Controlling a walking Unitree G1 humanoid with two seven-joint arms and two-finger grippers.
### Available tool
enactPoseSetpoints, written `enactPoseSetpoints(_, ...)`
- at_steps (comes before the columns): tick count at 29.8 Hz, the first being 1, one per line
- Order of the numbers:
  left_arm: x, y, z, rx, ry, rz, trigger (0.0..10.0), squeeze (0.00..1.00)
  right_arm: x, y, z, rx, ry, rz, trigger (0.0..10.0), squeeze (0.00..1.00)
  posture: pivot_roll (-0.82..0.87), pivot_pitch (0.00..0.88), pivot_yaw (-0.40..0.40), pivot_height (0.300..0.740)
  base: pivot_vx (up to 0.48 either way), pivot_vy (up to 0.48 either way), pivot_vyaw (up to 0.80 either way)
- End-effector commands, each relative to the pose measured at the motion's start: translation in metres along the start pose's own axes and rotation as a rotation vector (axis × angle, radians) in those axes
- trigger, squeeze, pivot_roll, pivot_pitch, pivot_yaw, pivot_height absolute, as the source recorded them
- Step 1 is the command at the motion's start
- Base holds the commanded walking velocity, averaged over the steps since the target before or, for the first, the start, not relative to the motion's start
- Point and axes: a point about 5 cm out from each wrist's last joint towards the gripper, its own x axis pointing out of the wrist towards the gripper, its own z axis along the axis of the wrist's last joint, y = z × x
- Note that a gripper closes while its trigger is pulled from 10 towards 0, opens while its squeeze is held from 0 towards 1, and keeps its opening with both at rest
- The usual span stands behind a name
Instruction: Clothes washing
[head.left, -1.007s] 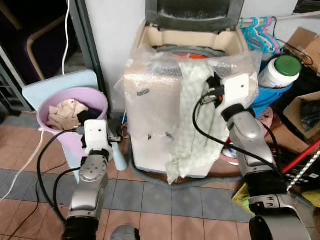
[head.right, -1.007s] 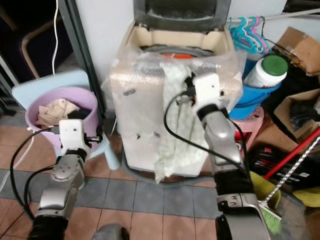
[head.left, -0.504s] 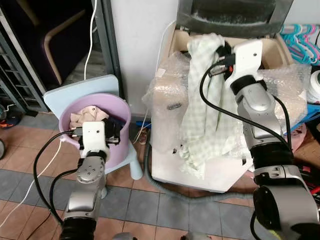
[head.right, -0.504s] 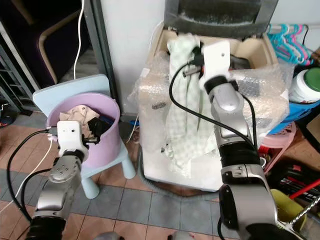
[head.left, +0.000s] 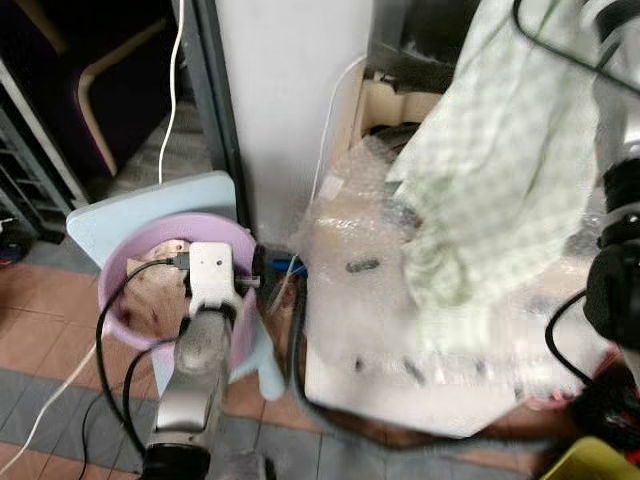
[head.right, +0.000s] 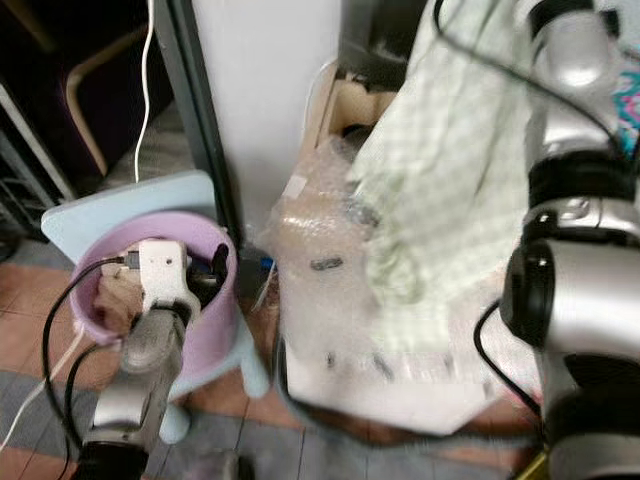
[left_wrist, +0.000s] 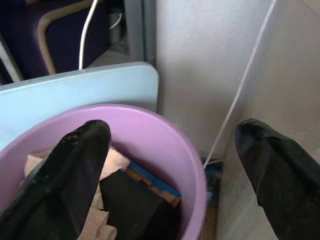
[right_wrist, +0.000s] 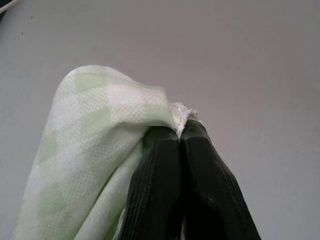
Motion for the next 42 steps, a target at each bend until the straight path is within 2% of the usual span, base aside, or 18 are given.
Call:
enactPoseSetpoints(1, 0.000, -0.008, 0.004, -0.011, -0.011, -0.025, 10.0, 0.00, -0.006, -0.004, -0.011, 0.021, 0.032, -0.012, 10.0, 0.00, 0.00, 0.000, -0.032, 0.740, 0.000, 0.000, 0.00)
enactPoseSetpoints(4, 0.000, -0.010, 0.003, -0.011, -0.007, -0.024, 10.0, 0.00, -0.018, 0.011, -0.033, 0.026, 0.115, 0.057, 10.0, 0.00, 0.00, 0.000, -0.035, 0.740, 0.000, 0.000, 0.00)
enactPoseSetpoints(7, 0.000, -0.011, 0.004, -0.013, -0.006, -0.023, 10.0, 0.00, -0.042, 0.037, -0.066, 0.008, 0.242, 0.184, 10.0, 0.00, 0.00, 0.000, -0.035, 0.740, 0.000, 0.000, 0.00)
enactPoseSetpoints(9, 0.000, -0.012, 0.004, -0.013, -0.006, -0.025, 10.0, 0.00, -0.059, 0.052, -0.089, 0.034, 0.364, 0.272, 10.0, 0.00, 0.00, 0.000, -0.034, 0.740, 0.000, 0.000, 0.00)
enactPoseSetpoints(10, -0.001, -0.012, 0.004, -0.013, -0.006, -0.026, 10.0, 0.00, -0.080, 0.066, -0.110, 0.020, 0.485, 0.361, 10.0, 0.00, 0.00, 0.000, -0.033, 0.740, 0.000, 0.000, 0.00)
enactPoseSetpoints(11, -0.001, -0.012, 0.004, -0.012, -0.005, -0.026, 10.0, 0.00, -0.085, 0.068, -0.114, 0.013, 0.508, 0.378, 10.0, 0.25, 0.00, 0.000, -0.033, 0.740, 0.000, 0.000, 0.00)
enactPoseSetpoints(12, -0.001, -0.011, 0.003, -0.013, -0.002, -0.025, 10.0, 0.00, -0.103, 0.075, -0.129, 0.037, 0.615, 0.444, 10.0, 1.00, 0.00, 0.000, -0.032, 0.740, 0.000, 0.000, 0.00)
enactPoseSetpoints(15, -0.001, -0.010, 0.002, -0.010, 0.004, -0.025, 10.0, 0.00, -0.127, 0.079, -0.146, 0.063, 0.735, 0.497, 10.0, 1.00, 0.00, 0.000, -0.027, 0.740, 0.000, 0.000, 0.00)
enactPoseSetpoints(18, -0.001, -0.011, 0.002, -0.007, 0.006, -0.029, 10.0, 0.00, -0.127, 0.079, -0.144, 0.096, 0.714, 0.488, 10.0, 1.00, -0.01, 0.000, -0.026, 0.740, 0.000, 0.000, 0.00)
enactPoseSetpoints(22, -0.001, -0.012, 0.001, -0.005, 0.008, -0.035, 10.0, 0.00, -0.133, 0.082, -0.141, 0.061, 0.673, 0.560, 10.0, 1.00, -0.02, 0.000, -0.025, 0.740, 0.000, 0.000, 0.00)
enactPoseSetpoints(26, -0.001, -0.014, 0.001, -0.006, 0.009, -0.037, 10.0, 0.00, -0.126, 0.079, -0.122, 0.056, 0.487, 0.494, 10.0, 1.00, -0.03, 0.000, -0.029, 0.740, 0.000, 0.000, 0.00)
enactPoseSetpoints(28, -0.001, -0.014, 0.001, -0.006, 0.010, -0.037, 10.0, 0.00, -0.123, 0.077, -0.118, 0.058, 0.456, 0.468, 10.0, 1.00, -0.03, 0.000, -0.029, 0.740, 0.000, 0.000, 0.00)
enactPoseSetpoints(29, -0.001, -0.013, 0.001, -0.007, 0.011, -0.034, 10.0, 0.00, -0.118, 0.074, -0.108, 0.113, 0.396, 0.403, 10.0, 1.00, -0.02, 0.000, -0.029, 0.740, 0.000, 0.000, 0.00)
enactPoseSetpoints(31, -0.002, -0.013, 0.001, -0.005, 0.011, -0.028, 10.0, 0.00, -0.119, 0.076, -0.093, 0.188, 0.332, 0.409, 10.0, 1.00, -0.02, 0.000, -0.030, 0.740, 0.000, 0.000, 0.00)
enactPoseSetpoints(34, -0.003, -0.011, 0.000, -0.004, 0.012, -0.024, 10.0, 0.00, -0.132, 0.084, -0.085, 0.271, 0.338, 0.509, 10.0, 1.00, -0.02, 0.000, -0.030, 0.740, 0.000, 0.000, 0.00)
enactPoseSetpoints(36, -0.003, -0.011, -0.001, -0.005, 0.017, -0.022, 10.0, 0.00, -0.154, 0.091, -0.085, 0.353, 0.407, 0.643, 10.0, 1.00, -0.03, 0.000, -0.028, 0.740, 0.000, 0.000, 0.00)
enactPoseSetpoints(38, -0.003, -0.011, -0.001, -0.004, 0.019, -0.023, 10.0, 0.00, -0.166, 0.091, -0.087, 0.382, 0.439, 0.690, 10.0, 1.00, -0.03, 0.000, -0.028, 0.740, 0.000, 0.000, 0.00)
enactPoseSetpoints(42, -0.002, -0.014, -0.001, -0.006, 0.020, -0.033, 10.0, 0.00, -0.205, 0.082, -0.097, 0.458, 0.582, 0.820, 10.0, 1.00, -0.04, 0.000, -0.026, 0.740, 0.000, 0.000, 0.00)
